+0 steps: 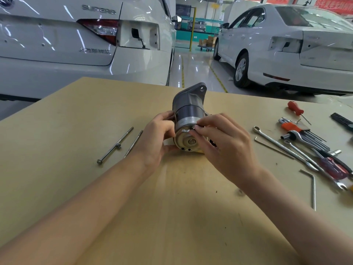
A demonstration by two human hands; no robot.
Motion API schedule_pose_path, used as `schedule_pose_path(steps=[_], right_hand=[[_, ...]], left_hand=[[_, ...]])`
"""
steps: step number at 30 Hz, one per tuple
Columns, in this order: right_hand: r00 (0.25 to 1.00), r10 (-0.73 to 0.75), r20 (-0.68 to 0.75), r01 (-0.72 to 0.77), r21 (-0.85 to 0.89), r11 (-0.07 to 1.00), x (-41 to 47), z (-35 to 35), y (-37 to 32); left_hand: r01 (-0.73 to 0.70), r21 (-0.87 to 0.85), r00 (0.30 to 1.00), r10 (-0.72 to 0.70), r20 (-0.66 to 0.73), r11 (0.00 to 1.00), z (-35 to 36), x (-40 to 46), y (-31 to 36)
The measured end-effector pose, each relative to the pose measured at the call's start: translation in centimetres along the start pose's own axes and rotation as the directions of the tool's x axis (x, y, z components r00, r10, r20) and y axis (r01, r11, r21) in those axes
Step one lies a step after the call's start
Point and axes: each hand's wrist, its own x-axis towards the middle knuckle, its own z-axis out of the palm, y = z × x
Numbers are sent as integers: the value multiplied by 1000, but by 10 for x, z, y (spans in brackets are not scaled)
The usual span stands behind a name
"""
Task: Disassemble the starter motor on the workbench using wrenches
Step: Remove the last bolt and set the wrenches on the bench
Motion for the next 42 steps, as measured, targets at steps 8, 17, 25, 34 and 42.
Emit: schedule_pose_path(steps=[8, 17, 25, 34, 42], right_hand=[[989, -145, 38, 146, -20, 989, 4, -2, 3], [998, -55, 32, 53, 44, 998, 3, -3, -4], [943, 333, -9, -332, 57, 942, 10, -3, -29], [890, 456, 11, -456, 22, 890, 19, -5, -39], [803, 582, 127, -593, 65, 803, 32, -11, -37]], left_hand=[[2, 16, 1000, -1, -14, 1000, -1, 3, -1], [5, 35, 1000, -4, -19, 999, -3, 4, -2], [6, 59, 1000, -7, 4, 998, -4, 8, -3], [249, 31, 962, -251, 105, 968, -1, 0, -12], [132, 81, 991, -134, 11, 988, 3, 3, -22]])
